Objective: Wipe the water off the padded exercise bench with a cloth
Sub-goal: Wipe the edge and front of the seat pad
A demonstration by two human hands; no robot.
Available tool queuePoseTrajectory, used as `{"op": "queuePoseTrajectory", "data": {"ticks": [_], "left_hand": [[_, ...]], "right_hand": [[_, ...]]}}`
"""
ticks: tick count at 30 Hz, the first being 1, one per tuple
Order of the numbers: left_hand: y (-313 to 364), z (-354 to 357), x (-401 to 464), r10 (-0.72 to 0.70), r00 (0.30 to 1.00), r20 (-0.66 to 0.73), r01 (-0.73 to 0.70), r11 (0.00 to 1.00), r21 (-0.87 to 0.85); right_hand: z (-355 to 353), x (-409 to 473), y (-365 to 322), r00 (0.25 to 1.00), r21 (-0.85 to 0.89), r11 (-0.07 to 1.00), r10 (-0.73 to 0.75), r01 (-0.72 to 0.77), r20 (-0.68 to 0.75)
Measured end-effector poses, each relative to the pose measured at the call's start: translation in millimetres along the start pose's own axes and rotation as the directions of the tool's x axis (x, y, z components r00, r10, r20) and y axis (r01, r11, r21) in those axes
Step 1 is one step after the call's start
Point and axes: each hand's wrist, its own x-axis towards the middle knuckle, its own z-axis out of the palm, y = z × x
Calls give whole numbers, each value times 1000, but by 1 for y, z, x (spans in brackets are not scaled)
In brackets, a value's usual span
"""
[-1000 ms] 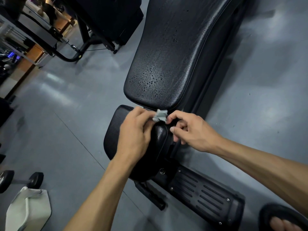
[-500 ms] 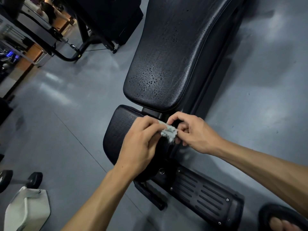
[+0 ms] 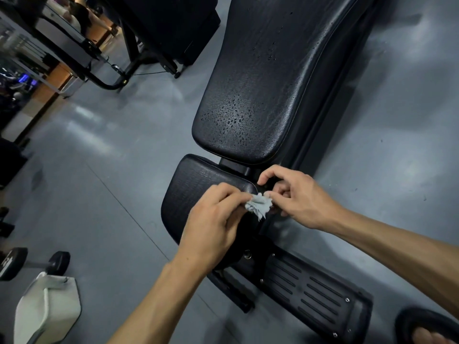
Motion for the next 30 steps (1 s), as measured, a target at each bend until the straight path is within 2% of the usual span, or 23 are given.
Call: {"op": "queuePoseTrajectory", "data": {"ticks": [4,9,10,13,14,15,20,22,26,28,30], "left_hand": [[27,19,-7,-245,954,-171,247,969,-12],[33,22,-12,-226,963,-147,229,973,5],[23,19,-6,-269,947,-175,269,963,-29],[-7,13,13,-483,835,-264,478,874,-86],[-11,12,14,-513,813,-277,512,855,-80],[-9,12,14,-509,815,-278,509,857,-77],[10,8,-11,-353,917,-187,345,936,-76],[-17,6,-5,-372,906,-201,371,928,-47],[-62,-2,14,-561,798,-218,561,825,-68],[-53,-3,11,-540,819,-195,536,841,-74],[-33,-4,-2,-439,886,-149,432,899,-77]], "right_hand": [[1,-2,-1,1000,23,1000,5,-5,10],[1,-2,-1,1000,10,1000,-19,19,0],[2,-3,-2,1000,-2,1000,-22,22,4],[2,-4,-2,1000,-13,1000,-19,19,9],[2,-4,-2,1000,-11,1000,-21,21,8],[2,-3,-2,1000,-9,1000,-22,22,5],[2,-1,-1,1000,-7,1000,-23,23,6],[2,-1,0,1000,3,1000,-22,22,7],[3,-2,0,1000,9,1000,-29,29,3],[3,-2,1,1000,14,1000,-26,26,-2],[4,-1,1,1000,15,1000,-27,27,-1]]}}
